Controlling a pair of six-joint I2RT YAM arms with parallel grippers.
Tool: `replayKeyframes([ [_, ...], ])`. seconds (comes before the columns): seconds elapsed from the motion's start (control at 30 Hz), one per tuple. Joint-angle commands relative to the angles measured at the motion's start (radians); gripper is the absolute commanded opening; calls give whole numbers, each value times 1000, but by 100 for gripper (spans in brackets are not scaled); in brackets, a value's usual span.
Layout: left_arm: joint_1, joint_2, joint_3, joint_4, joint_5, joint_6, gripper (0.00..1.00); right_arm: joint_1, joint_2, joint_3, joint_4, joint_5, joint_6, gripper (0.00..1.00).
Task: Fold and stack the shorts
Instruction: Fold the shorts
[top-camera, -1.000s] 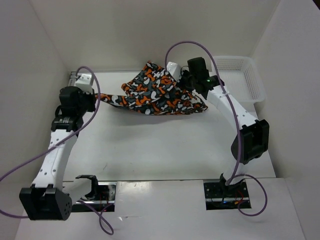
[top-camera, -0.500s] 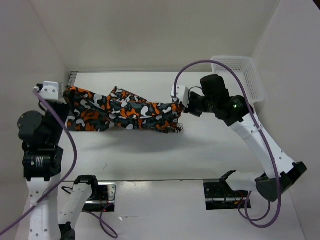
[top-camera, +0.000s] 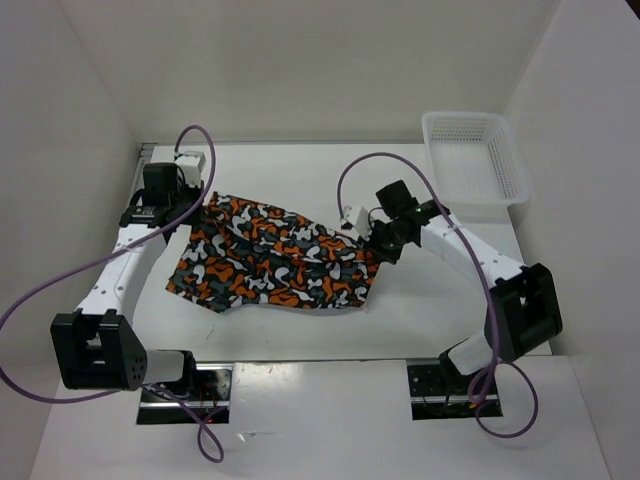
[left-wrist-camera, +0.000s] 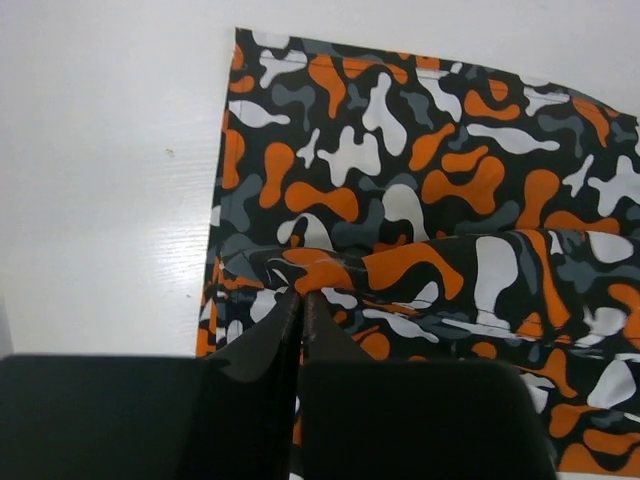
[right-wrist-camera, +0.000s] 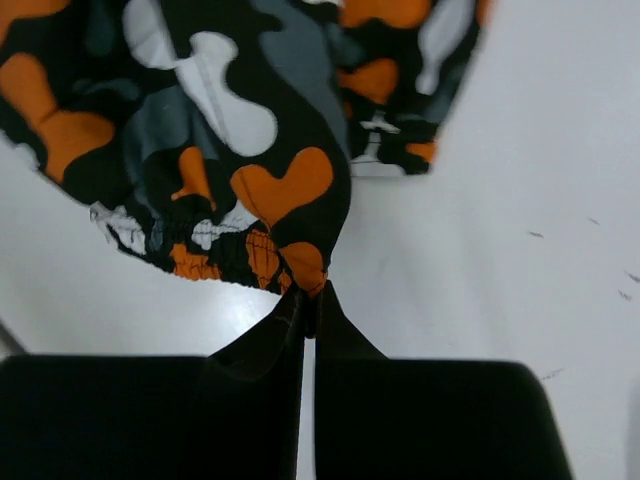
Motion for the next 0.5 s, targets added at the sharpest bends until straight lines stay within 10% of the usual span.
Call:
replayKeyframes([
  [0.0, -2, 9, -2, 100, -49, 3, 0, -119, 85, 99, 152, 2, 73, 0],
  [0.47, 58, 239, -16, 312, -174, 3, 0, -198, 427, 307, 272, -17, 213, 0],
])
